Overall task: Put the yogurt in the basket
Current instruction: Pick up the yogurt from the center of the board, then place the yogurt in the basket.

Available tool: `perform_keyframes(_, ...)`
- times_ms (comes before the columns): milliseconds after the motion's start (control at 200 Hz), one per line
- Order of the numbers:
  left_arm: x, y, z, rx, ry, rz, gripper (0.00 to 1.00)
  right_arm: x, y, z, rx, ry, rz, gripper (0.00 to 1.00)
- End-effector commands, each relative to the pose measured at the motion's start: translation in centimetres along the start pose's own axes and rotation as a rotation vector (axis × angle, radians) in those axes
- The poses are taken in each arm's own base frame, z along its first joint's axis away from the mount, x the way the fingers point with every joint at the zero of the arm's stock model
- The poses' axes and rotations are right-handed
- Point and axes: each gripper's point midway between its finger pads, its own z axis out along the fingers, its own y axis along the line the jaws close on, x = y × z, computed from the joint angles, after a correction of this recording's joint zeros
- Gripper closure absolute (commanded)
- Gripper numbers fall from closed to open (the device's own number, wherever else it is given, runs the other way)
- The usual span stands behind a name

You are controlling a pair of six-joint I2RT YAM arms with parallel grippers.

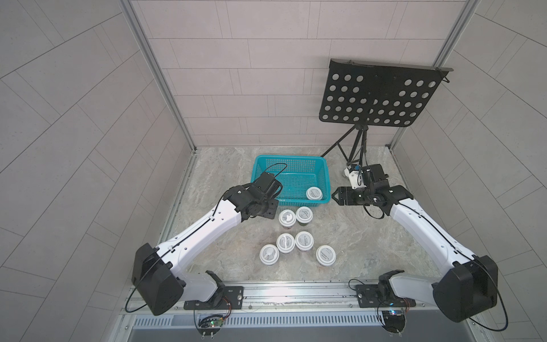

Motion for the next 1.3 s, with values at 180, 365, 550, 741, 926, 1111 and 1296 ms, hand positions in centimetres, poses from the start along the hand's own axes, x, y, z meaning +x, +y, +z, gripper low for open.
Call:
perform_keyframes(180,-4.8,-0.4,-1.8,-0.026,-0.104,0.036,0.37,-0.1,0.1,-0.6,-0.005,-0.015,0.01,0.18)
perform_keyframes(365,-8.2,-1.2,-0.6,-0.05,-0.135,0.04,0.37,0.1,0.0,-0.5,-0.007,-0.013,0.012,0.18)
perform_keyframes(550,-11.3,-2.0,1.3,-0.07,-0.15,0.044,0.37,0.1,0.0,-0.5,-0.008,-0.013,0.014,0.18)
perform_keyframes(741,-12.5,-2.9,4.7,-0.063,-0.098,0.057,0.37,0.3,-0.1,-0.4,-0.01,-0.012,0.013,0.18)
perform_keyframes(926,-12.5,-3.8,7.6,-0.054,-0.029,0.083,0.37,0.3,-0.1,-0.4,-0.01,-0.011,0.009,0.18)
perform_keyframes(1111,-12.2,-5.1,10.2,-0.018,0.028,0.105,0.37,0.2,-0.2,-0.3,-0.012,-0.01,0.008,0.18)
perform_keyframes(1296,-10.9,-5.8,12.5,-0.002,0.108,0.125,0.37,0.2,-0.2,-0.4,-0.013,-0.007,0.007,0.18)
